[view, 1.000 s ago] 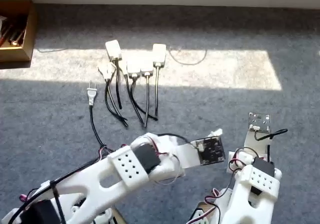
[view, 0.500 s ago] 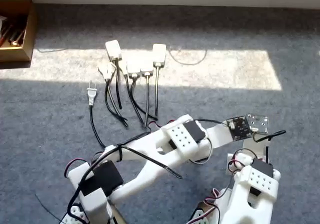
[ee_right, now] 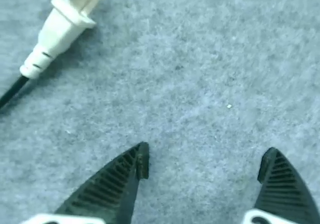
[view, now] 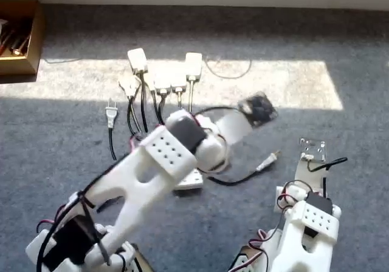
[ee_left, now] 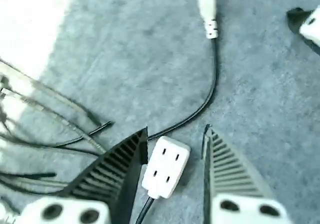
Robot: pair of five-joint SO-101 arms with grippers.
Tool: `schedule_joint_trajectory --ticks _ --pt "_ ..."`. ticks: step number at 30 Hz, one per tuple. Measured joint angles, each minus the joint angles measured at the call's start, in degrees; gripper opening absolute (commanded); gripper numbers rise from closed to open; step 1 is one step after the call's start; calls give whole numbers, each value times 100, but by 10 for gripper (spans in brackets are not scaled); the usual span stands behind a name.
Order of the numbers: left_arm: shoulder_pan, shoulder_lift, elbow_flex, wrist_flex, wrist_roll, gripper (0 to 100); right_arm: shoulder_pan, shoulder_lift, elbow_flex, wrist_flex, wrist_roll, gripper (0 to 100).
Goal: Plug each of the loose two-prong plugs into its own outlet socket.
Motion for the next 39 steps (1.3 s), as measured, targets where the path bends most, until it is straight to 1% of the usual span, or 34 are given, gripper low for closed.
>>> schedule_joint_trajectory --ticks 3,6,8,10,12,13,16,19,21,24,27,30,31,36,39 --pt "-1196 -404 0 97 519 189 -308 9 -642 695 0 343" --pt "-2611 -536 105 97 853 191 -800 9 -1670 1820 0 343" --pt "-3411 -554 396 97 941 192 -1240 9 -2444 2602 -132 343" --pt "-3956 -554 747 88 958 192 -1776 9 -2998 3297 -527 343" --pt "-4281 -554 1187 -132 967 192 -2312 53 -3226 3525 -870 343" --pt "-4413 -554 1433 -325 976 192 -2453 149 -3288 3560 -941 343" --pt "-4818 -554 2207 -1169 985 191 -2523 765 -3437 3622 -1011 343" --pt "-5029 -563 2945 -2215 985 190 -2760 1741 -3833 3622 -1108 343" --pt "-5116 -563 3332 -2813 985 190 -2804 2497 -4062 3604 -1363 342" --pt "-5196 -563 3464 -3147 985 190 -2840 3780 -4211 3385 -1916 329" --pt "-5187 -563 3508 -3244 985 190 -2857 4659 -4229 2382 -2409 231" --pt "-5187 -563 3640 -3262 985 190 -2875 4844 -4105 1213 -3218 118" --pt "-5187 -563 3648 -3262 985 190 -2875 4844 -4035 976 -3490 106" --pt "-5187 -563 3675 -3490 985 190 -2804 4554 -3622 378 -4774 153" --pt "-5187 -563 3727 -3578 985 190 -2725 4149 -3244 -9 -5090 163"
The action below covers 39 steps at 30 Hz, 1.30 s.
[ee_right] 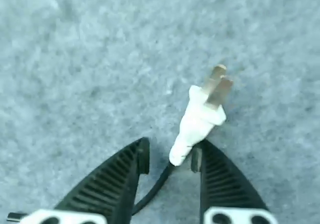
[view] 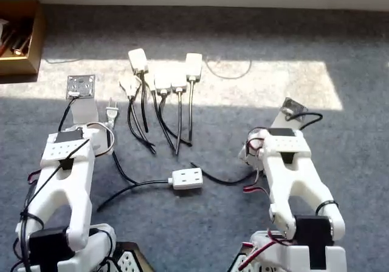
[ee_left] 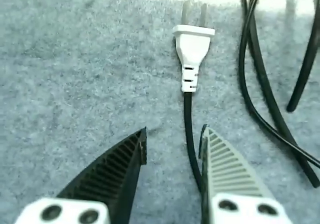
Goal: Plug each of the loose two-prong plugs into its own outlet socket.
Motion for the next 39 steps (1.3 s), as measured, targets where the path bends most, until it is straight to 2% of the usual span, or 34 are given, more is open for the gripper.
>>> schedule_joint_trajectory --ticks 5,9,14,21,28,39 --pt "88 0 35 -9 0 190 158 -774 695 -721 -589 163" --pt "79 0 53 -9 0 189 431 -1073 1178 -1222 -677 163" --pt "79 0 123 -9 0 189 545 -1029 1248 -1380 -703 163" --pt "114 0 123 -9 0 189 510 -976 1248 -1398 -607 161" --pt "114 0 123 -9 0 189 -44 -949 1266 -1301 -607 159" --pt "114 0 123 -9 0 189 -158 -941 1020 -554 -1363 159"
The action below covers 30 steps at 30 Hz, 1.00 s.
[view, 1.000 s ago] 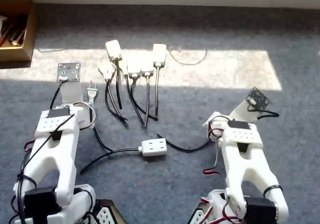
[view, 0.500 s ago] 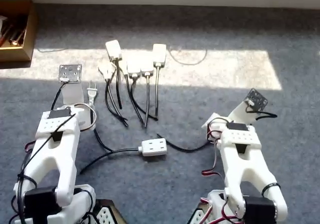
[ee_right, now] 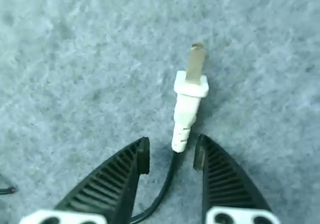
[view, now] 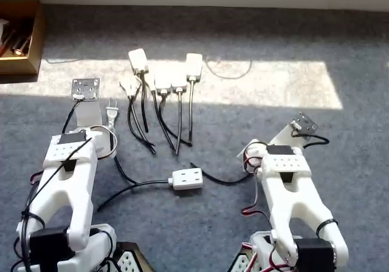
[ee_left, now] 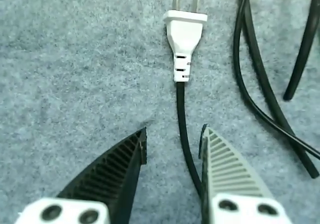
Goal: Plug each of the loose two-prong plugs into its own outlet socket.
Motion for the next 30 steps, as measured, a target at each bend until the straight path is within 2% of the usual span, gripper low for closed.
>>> schedule_joint_trajectory --ticks 10,14,30 --pt "0 0 62 0 0 189 237 0 0 0 -9 155" --pt "9 0 70 -18 0 189 246 0 0 26 -35 95" --pt "123 0 70 -18 0 189 281 44 9 -273 -35 115"
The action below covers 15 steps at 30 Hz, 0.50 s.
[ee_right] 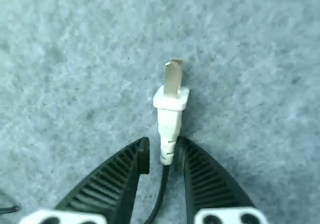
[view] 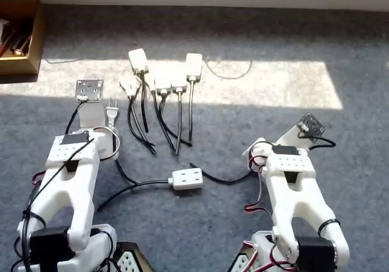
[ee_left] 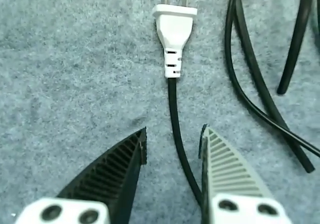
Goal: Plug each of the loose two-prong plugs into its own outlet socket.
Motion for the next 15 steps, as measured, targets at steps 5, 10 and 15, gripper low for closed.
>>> schedule_joint_trajectory --ticks 5,10,15 --pt "0 0 0 0 0 189 -26 0 0 -237 246 170" --pt "0 0 0 0 0 189 70 0 0 -290 299 170" --pt "0 0 0 0 0 189 185 18 0 -290 299 99"
